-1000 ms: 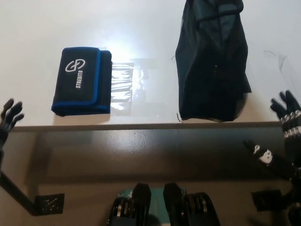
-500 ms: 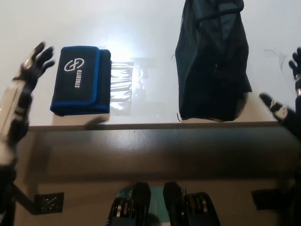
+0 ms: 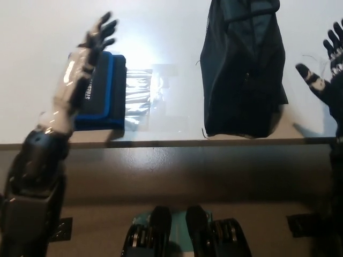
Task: Use both hands to pick up the lunch bag on the right hand side and smoothly move it near the note book on the left hand side
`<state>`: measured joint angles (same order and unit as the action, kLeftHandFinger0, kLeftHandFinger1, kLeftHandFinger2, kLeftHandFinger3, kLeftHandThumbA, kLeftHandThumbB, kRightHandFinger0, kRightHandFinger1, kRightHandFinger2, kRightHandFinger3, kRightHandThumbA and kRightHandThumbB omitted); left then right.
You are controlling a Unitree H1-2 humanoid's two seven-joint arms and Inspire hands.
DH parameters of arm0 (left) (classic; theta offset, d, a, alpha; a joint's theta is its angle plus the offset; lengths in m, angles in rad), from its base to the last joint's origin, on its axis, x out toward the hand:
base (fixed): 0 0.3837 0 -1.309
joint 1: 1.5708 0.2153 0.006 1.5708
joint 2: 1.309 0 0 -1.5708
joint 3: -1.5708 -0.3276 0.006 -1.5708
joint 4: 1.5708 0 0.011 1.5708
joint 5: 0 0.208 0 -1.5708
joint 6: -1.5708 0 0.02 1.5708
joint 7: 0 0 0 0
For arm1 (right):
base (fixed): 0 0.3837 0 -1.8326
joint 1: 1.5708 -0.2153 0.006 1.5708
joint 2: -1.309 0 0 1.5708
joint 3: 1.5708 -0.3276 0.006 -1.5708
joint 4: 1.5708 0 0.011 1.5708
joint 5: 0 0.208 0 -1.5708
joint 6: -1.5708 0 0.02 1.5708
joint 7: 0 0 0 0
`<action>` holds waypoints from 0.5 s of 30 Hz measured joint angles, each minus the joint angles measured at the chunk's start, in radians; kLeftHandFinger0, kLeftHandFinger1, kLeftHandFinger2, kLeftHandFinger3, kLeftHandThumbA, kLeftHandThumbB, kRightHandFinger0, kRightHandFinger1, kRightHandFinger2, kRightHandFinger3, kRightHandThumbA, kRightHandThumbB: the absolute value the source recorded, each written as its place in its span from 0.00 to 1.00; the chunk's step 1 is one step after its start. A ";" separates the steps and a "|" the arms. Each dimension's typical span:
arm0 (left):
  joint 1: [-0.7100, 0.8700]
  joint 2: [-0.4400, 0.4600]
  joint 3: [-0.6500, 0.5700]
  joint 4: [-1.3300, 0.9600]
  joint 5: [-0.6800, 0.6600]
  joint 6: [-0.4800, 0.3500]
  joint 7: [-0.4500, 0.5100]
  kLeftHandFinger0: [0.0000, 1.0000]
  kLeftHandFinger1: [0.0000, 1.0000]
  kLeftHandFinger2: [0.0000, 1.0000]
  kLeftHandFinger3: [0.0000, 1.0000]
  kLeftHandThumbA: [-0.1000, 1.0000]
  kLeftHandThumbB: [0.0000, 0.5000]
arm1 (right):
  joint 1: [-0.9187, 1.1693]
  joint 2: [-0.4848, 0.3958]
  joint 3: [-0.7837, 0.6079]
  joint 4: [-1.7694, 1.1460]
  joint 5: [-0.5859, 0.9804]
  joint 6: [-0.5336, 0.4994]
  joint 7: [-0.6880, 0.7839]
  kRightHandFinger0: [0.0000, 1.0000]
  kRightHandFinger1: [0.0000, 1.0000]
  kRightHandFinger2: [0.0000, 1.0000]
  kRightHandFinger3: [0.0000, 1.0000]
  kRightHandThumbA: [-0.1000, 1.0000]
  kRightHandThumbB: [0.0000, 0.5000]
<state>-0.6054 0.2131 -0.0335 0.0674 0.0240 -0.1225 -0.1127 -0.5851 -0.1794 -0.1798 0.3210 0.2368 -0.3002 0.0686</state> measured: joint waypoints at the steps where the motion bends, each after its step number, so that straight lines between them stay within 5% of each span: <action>1: -0.011 -0.008 -0.005 0.018 0.006 0.000 0.001 1.00 1.00 1.00 1.00 1.00 0.61 | -0.013 0.000 -0.001 0.017 0.000 0.000 0.000 1.00 1.00 1.00 1.00 1.00 0.39; 9: -0.140 -0.046 -0.026 0.194 0.047 0.001 0.006 1.00 1.00 1.00 1.00 1.00 0.70 | -0.117 0.000 -0.007 0.158 0.002 -0.001 -0.005 1.00 1.00 1.00 1.00 1.00 0.44; 13: -0.200 -0.071 -0.031 0.300 0.055 0.003 0.006 1.00 1.00 1.00 1.00 1.00 0.63 | -0.156 0.000 -0.013 0.220 0.008 -0.002 -0.005 1.00 1.00 1.00 1.00 1.00 0.46; 15: -0.223 -0.085 -0.034 0.353 0.057 0.003 0.007 1.00 1.00 1.00 1.00 1.00 0.70 | -0.168 0.001 -0.015 0.238 0.009 -0.002 -0.005 1.00 1.00 1.00 1.00 1.00 0.48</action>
<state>-0.8289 0.1282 -0.0676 0.4207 0.0814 -0.1193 -0.1062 -0.7534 -0.1785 -0.1950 0.5593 0.2462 -0.3022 0.0634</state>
